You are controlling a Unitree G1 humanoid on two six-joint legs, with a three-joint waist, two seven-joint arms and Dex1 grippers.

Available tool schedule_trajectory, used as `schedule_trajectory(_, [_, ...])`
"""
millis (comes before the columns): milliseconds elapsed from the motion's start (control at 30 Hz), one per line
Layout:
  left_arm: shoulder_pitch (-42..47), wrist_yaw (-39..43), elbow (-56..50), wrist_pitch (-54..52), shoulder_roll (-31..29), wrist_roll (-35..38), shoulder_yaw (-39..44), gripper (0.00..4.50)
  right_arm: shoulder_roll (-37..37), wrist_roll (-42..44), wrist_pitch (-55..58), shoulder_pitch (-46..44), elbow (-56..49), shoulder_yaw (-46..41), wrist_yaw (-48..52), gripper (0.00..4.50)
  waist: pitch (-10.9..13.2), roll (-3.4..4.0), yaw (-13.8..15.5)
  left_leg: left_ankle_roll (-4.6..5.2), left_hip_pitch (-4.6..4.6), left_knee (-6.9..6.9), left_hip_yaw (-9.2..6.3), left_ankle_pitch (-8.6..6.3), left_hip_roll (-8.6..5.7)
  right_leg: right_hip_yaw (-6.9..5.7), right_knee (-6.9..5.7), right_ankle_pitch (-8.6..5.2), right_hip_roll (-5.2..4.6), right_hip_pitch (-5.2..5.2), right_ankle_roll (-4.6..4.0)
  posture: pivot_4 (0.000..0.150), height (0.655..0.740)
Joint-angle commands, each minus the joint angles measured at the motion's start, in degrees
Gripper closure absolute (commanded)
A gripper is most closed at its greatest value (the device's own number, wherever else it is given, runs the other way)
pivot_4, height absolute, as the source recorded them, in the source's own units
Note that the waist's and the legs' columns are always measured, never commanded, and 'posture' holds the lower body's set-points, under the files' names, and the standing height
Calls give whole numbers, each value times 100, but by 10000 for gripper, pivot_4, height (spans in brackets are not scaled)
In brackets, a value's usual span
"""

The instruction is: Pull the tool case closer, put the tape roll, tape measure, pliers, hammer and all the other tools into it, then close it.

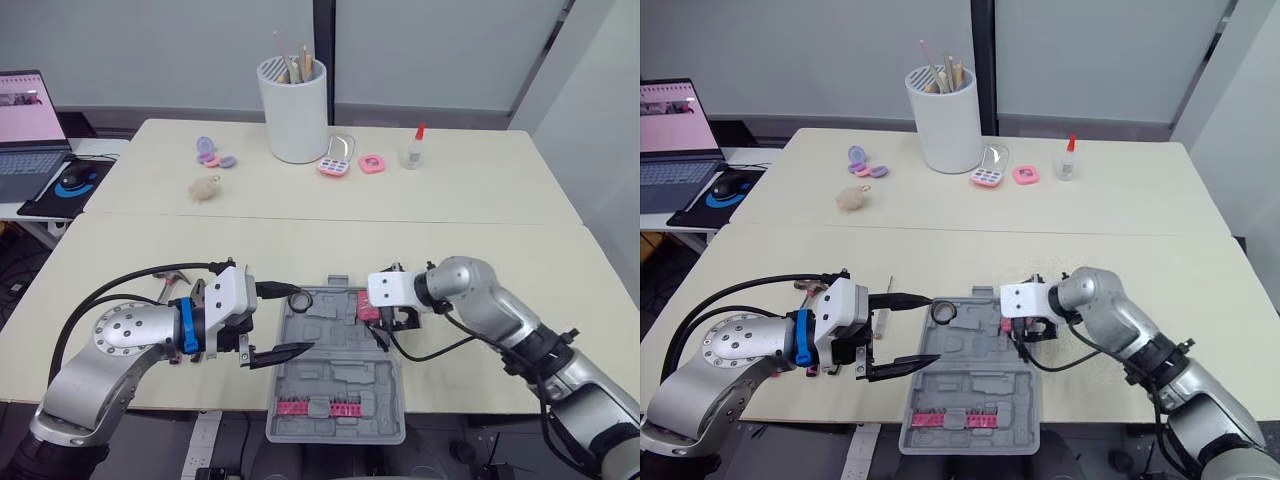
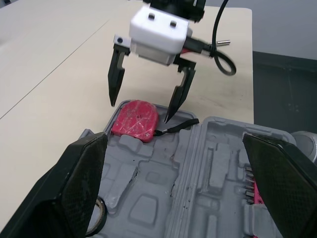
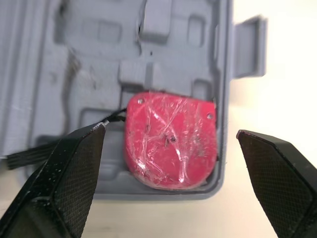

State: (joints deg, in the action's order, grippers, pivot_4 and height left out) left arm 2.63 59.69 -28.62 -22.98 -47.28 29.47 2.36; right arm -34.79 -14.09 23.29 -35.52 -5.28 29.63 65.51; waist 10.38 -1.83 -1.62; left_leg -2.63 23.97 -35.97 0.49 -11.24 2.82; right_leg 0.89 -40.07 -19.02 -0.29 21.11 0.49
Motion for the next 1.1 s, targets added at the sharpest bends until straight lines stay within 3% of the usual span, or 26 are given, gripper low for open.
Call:
schedule_trajectory(33, [85,62,-27,135,-6,13,63,0,-123,548,100,112,-513,-547,189,214,0,0,-1,0,0,0,0,0,0,0,0,0,-1,0,0,1500,7400])
schedule_trajectory(233, [289,137,81,149,50,3,-2,0,184,1561,-695,870,-382,-1401,-146,214,-1,-1,0,0,-1,0,-2,0,1,-2,0,0,-1,-1,0,1500,7400])
schedule_trajectory(367, [301,180,106,171,51,-8,-18,0,268,1648,-1561,1192,30,-1526,-315,9079,0,-1,-9,0,-1,0,5,0,0,3,0,0,1,-1,1,1500,7400])
schedule_trajectory(467, [300,202,116,185,37,-2,-24,0,416,1686,-1716,1263,234,-1524,-522,18423,0,-1,-16,0,-2,-1,9,0,0,7,0,2,1,0,4,1500,7400])
schedule_trajectory(633, [341,264,150,176,22,-13,-19,0,564,1581,-1894,1349,521,-1430,-733,28418,0,-1,-5,0,-2,0,5,0,0,4,0,2,5,-1,4,1500,7400])
schedule_trajectory(1100, [354,316,243,287,5,-190,-39,0,835,1343,-2520,1284,1703,-1321,-1032,28418,0,-1,-6,0,-2,0,7,0,-1,6,0,2,9,0,4,1500,7400])
